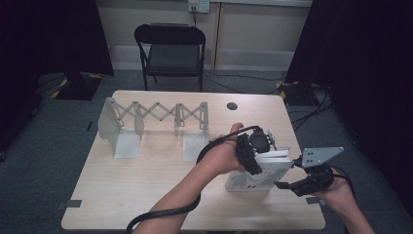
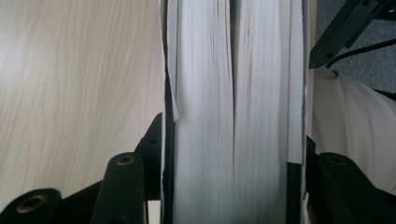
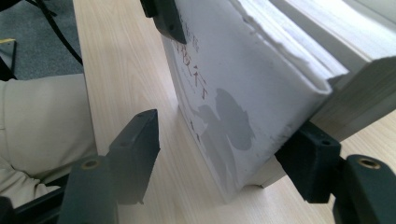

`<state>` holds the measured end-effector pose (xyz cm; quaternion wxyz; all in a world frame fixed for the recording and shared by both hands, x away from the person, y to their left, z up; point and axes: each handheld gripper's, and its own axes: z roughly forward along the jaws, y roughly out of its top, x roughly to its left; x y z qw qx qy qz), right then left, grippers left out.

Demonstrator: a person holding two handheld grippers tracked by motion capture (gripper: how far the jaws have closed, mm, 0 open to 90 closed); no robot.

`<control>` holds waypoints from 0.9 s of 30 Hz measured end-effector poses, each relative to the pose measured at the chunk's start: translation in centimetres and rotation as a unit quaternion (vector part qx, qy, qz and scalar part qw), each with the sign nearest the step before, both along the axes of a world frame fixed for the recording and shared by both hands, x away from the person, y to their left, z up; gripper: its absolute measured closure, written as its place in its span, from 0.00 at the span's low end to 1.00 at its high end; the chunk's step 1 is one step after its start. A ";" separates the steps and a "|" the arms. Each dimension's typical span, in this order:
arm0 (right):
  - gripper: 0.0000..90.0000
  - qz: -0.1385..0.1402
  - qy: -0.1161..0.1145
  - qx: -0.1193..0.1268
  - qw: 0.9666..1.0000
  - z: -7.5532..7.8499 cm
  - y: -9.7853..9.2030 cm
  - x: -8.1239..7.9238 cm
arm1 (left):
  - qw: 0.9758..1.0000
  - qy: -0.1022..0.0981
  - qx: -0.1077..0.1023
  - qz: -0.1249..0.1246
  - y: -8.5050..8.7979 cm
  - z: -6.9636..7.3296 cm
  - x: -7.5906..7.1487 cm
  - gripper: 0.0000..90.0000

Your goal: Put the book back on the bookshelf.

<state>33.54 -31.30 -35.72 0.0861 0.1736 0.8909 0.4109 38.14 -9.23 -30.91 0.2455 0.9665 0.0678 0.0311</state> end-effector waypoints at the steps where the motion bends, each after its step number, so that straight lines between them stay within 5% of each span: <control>1: 0.36 0.004 -0.002 0.003 1.000 -0.1 0.0 0.0 | 1.000 -0.002 0.005 0.000 0.0 0.1 -0.1 0.55; 15: 0.36 0.046 0.016 0.014 0.999 0.1 1.1 0.5 | 1.000 0.016 0.002 0.014 2.5 0.1 -0.4 0.56; 18: 0.32 0.023 0.015 0.008 1.000 0.2 0.6 0.9 | 0.999 0.022 0.008 0.040 3.6 0.2 0.0 0.58; 24: 0.27 -0.023 0.013 0.028 0.999 0.0 -1.0 1.7 | 0.998 0.018 0.013 0.056 5.1 0.3 -0.3 0.59; 27: 0.23 -0.039 0.019 0.018 0.999 -1.5 -0.8 2.0 | 0.997 0.020 0.014 0.067 5.8 0.3 -0.3 0.58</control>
